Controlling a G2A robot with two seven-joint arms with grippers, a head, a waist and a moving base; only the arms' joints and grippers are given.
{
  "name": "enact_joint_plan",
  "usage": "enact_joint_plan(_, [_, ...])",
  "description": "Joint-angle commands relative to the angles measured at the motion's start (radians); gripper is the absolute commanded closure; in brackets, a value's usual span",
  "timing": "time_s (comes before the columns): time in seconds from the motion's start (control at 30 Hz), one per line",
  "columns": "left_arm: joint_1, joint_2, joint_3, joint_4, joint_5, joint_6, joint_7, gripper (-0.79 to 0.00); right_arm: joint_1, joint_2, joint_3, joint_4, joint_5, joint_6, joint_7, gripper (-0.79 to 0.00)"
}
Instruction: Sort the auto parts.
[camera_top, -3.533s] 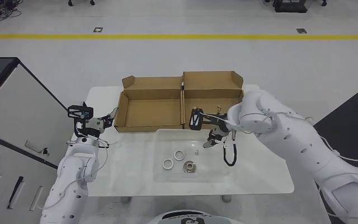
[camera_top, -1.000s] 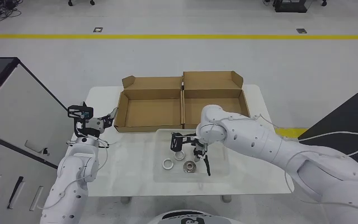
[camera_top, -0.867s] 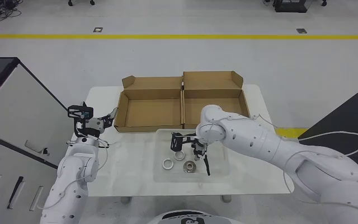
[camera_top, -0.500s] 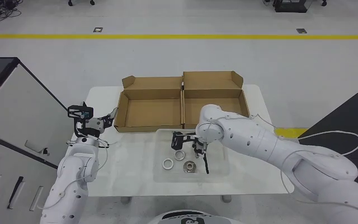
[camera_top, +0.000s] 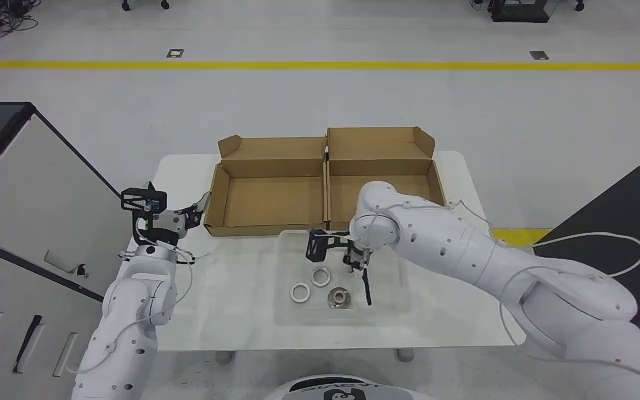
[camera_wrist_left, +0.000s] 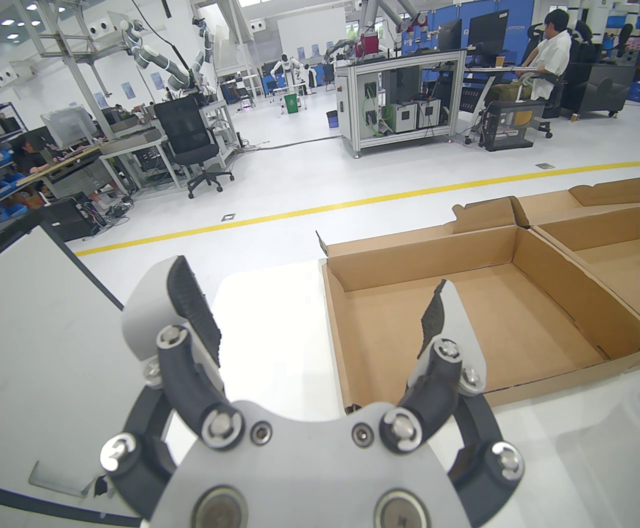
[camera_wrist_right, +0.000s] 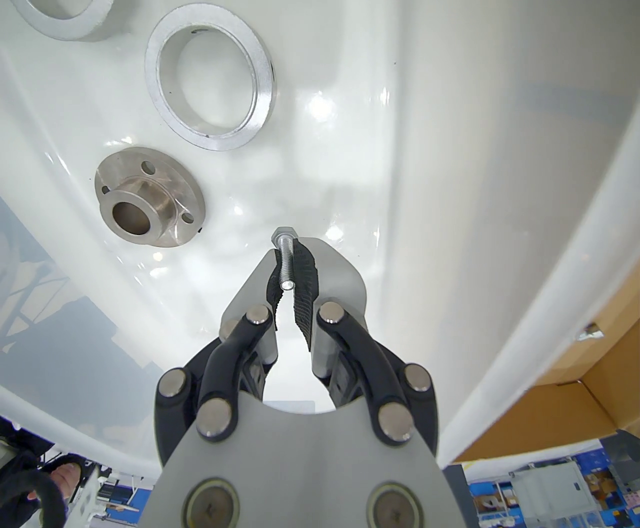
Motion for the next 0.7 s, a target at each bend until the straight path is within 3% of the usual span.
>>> enact_joint_plan(0.0, [0.0, 0.0, 0.0, 0.0, 0.0, 0.0, 0.0, -0.785, 0.002, 0.01, 0.014, -0.011, 0.008, -0.002, -0.003, 0.0])
enact_joint_plan(0.2, [0.0, 0.0, 0.0, 0.0, 0.0, 0.0, 0.0, -0.785, -0.006, 0.074, 0.089, -0.106, 0.044, -0.004, -0.004, 0.0])
enact_joint_plan(0.4, [0.0, 0.0, 0.0, 0.0, 0.0, 0.0, 0.0, -0.785, -0.084, 0.188, 0.247, -0.19, 0.131, -0.084, -0.084, 0.0])
enact_joint_plan(0.67, [0.0, 0.0, 0.0, 0.0, 0.0, 0.0, 0.0, -0.785, -0.267, 0.324, 0.46, -0.142, 0.33, -0.354, -0.354, 0.0])
